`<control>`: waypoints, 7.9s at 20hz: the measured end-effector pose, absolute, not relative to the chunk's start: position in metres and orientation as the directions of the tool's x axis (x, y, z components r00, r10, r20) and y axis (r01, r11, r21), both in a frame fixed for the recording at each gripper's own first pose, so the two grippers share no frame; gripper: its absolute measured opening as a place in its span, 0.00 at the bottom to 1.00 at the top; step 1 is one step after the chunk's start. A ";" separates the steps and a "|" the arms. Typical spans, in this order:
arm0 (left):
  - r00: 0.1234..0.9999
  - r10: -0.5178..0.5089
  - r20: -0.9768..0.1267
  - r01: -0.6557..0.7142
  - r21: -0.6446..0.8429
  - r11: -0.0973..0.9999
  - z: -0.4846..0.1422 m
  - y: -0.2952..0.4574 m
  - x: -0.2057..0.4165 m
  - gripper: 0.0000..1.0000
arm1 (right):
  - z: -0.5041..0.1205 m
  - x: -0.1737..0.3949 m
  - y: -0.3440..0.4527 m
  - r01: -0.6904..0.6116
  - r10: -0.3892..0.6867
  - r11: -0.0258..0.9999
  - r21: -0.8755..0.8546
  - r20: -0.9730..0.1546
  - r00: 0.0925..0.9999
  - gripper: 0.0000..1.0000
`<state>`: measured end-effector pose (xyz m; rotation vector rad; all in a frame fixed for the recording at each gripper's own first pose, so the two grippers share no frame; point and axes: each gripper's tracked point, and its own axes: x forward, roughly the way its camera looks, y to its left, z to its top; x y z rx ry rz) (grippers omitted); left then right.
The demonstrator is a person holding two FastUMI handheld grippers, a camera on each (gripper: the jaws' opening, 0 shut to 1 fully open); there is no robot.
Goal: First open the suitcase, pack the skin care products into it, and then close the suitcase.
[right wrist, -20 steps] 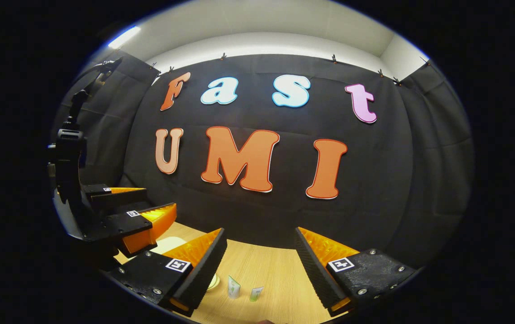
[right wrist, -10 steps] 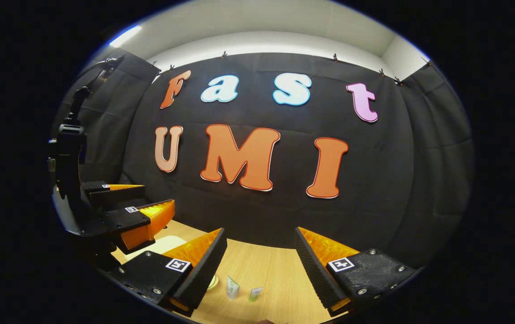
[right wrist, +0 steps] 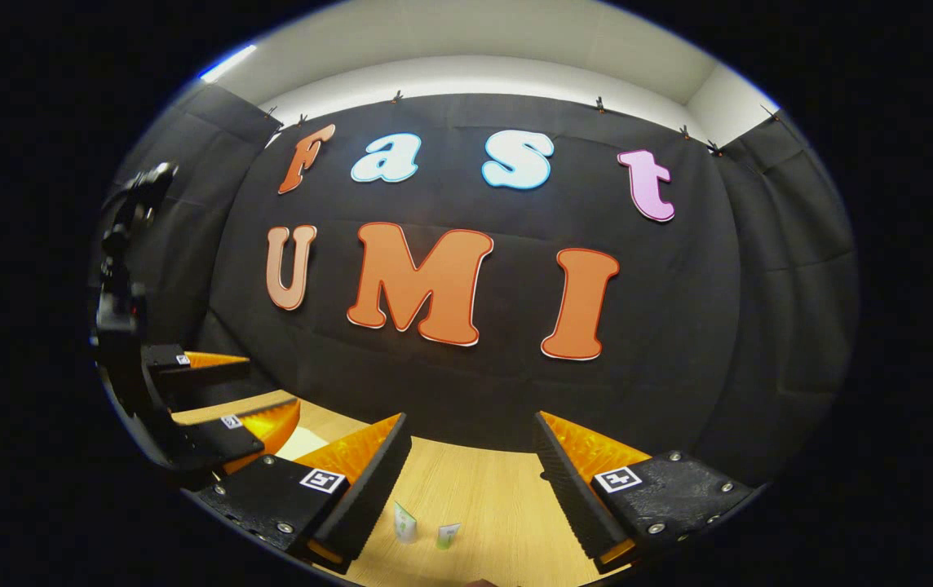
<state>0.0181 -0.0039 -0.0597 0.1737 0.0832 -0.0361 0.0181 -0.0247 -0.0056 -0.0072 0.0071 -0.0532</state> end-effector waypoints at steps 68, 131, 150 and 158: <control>0.807 0.361 -0.467 -0.307 0.191 0.932 -0.352 -0.029 0.011 0.00 | -0.022 0.052 0.124 0.047 -0.046 0.999 0.002 -0.124 0.991 0.95; 0.851 -0.329 -0.410 0.354 -0.016 0.935 -0.294 -0.668 0.076 0.50 | -0.250 0.022 -0.049 -0.084 0.061 0.996 -0.023 -0.496 0.866 0.96; 0.932 0.085 -0.353 -0.037 0.139 0.990 -0.203 -0.510 0.026 0.49 | -0.366 0.099 0.033 -0.295 0.302 0.949 0.109 -0.585 0.753 0.70; 0.915 0.102 -0.391 -0.059 0.120 0.991 -0.224 -0.470 0.033 0.49 | -0.352 0.107 0.041 -0.268 0.278 0.958 0.102 -0.565 0.777 0.36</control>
